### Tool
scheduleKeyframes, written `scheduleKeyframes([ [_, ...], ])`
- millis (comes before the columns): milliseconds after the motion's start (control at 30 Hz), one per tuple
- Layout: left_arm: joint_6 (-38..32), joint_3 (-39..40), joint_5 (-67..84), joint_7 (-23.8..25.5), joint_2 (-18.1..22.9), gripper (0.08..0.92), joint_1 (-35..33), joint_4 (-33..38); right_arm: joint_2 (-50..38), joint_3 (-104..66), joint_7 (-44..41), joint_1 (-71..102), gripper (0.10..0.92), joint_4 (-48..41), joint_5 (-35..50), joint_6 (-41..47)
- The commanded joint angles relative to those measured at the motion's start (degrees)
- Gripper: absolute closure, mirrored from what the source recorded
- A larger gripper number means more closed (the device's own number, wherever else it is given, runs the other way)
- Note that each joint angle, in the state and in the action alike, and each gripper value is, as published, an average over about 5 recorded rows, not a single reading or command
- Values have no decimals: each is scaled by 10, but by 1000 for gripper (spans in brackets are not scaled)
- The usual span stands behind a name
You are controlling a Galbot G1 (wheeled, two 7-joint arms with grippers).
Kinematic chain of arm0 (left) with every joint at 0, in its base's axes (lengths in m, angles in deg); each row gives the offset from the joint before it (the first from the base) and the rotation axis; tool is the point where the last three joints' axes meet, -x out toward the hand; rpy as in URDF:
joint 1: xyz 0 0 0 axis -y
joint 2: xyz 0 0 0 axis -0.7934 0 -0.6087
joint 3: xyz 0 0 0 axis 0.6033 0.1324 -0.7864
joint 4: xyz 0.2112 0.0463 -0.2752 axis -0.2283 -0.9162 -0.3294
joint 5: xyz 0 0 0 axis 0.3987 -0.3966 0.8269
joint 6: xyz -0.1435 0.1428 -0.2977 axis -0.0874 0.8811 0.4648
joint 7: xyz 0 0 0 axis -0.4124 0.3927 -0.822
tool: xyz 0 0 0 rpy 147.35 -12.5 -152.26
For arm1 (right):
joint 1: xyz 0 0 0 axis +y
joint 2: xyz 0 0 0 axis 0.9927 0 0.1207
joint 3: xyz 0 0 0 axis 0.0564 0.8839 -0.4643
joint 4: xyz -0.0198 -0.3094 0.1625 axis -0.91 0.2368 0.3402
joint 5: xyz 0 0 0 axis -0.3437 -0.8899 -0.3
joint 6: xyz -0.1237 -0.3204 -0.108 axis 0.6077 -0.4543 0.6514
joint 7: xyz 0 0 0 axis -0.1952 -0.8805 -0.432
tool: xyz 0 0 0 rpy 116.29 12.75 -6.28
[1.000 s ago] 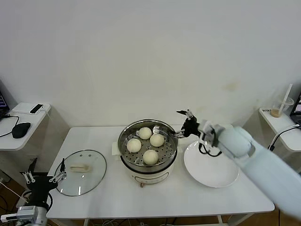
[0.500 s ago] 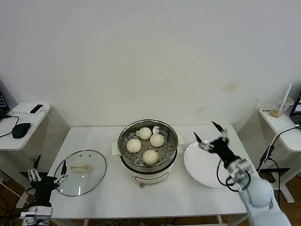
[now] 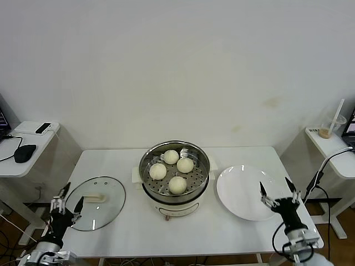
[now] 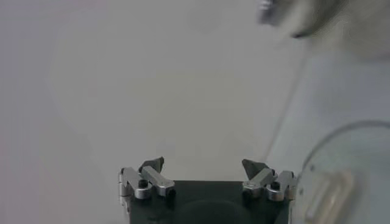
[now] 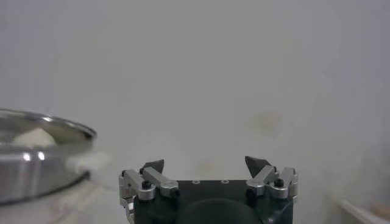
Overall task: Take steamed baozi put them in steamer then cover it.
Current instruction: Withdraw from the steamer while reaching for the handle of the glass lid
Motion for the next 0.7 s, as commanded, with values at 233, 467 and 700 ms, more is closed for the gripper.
scheduleKeyframes([
  [233,2,70,-177,25,-38,177,51,-91,64,-56,3,79,203,21,-21,-24],
  [467,6,96,-176,28,-39,177,114,-160,74,-55,3,93,203,32,-30,-28],
  [700,7,116,-174,24,-34,177,163,-191,86,-49,5,100,203,37,-44,-27],
])
